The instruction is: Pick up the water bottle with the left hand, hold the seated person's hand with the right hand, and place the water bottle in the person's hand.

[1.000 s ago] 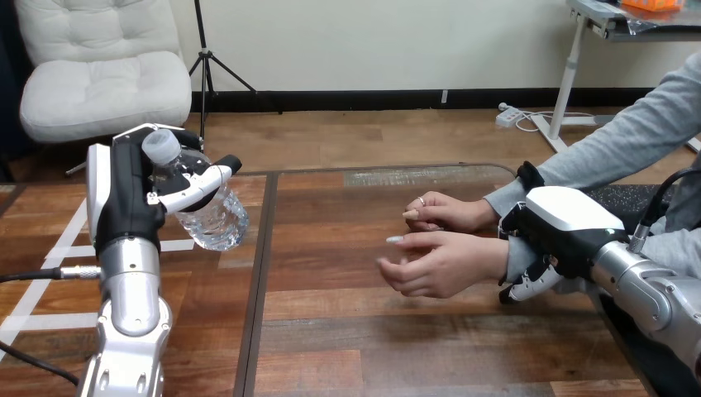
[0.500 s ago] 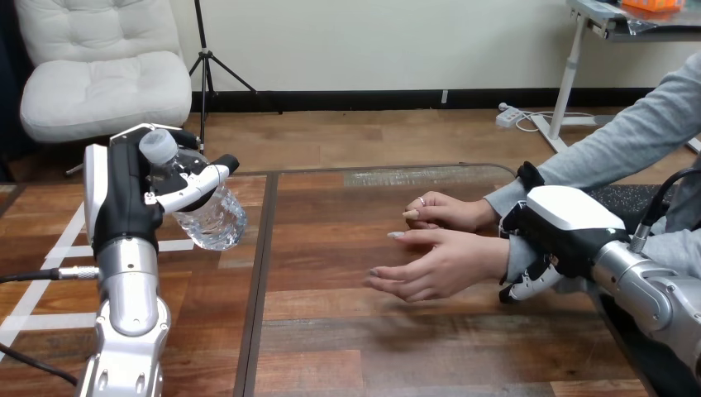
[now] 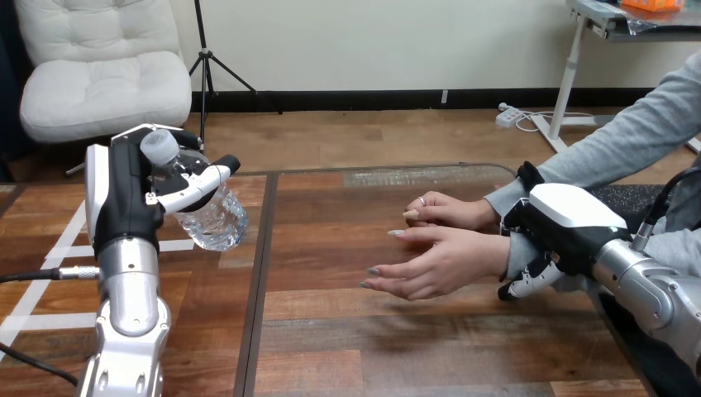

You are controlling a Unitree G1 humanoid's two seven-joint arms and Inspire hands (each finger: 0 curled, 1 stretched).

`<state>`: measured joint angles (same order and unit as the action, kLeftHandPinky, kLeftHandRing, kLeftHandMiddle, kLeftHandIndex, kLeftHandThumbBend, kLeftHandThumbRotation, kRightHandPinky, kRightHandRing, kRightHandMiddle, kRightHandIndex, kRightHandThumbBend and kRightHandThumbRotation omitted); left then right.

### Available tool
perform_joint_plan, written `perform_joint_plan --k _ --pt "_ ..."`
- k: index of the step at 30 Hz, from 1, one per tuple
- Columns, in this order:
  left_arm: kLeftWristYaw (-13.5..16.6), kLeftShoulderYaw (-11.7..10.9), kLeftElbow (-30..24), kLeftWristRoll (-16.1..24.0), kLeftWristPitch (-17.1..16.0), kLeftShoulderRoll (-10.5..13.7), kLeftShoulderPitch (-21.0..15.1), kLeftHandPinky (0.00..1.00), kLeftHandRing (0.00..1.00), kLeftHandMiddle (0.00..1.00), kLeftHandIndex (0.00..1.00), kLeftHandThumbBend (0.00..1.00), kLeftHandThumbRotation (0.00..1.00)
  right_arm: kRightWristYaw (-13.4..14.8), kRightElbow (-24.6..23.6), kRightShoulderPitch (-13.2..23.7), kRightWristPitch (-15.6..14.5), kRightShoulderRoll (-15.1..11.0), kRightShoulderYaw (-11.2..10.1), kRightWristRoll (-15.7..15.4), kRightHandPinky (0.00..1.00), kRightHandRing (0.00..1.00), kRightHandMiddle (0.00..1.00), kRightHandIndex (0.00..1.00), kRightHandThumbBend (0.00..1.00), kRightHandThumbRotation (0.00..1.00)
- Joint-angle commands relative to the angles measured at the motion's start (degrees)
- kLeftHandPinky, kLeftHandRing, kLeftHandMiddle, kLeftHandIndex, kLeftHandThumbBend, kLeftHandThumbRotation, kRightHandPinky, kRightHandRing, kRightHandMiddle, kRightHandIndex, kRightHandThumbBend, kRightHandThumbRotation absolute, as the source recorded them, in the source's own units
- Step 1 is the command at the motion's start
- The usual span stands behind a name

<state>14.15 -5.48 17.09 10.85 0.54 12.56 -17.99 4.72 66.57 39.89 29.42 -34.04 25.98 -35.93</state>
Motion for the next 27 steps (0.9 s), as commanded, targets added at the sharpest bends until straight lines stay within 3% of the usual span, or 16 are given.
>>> perform_joint_plan --k 1,27 --pt "0.0 -0.3 -4.9 0.0 -0.6 0.1 -2.2 0.38 0.44 0.47 0.47 0.68 0.0 -0.2 -1.5 2.2 0.4 0.3 -2.4 2.2 0.21 0.25 0.32 0.35 0.74 0.0" --pt "-0.9 -0.2 -5.1 -0.3 -1.9 0.0 -1.9 0.37 0.43 0.47 0.46 0.68 0.0 -2.6 -3.9 1.3 1.2 0.6 -5.7 6.5 0.23 0.27 0.33 0.35 0.75 0.0"
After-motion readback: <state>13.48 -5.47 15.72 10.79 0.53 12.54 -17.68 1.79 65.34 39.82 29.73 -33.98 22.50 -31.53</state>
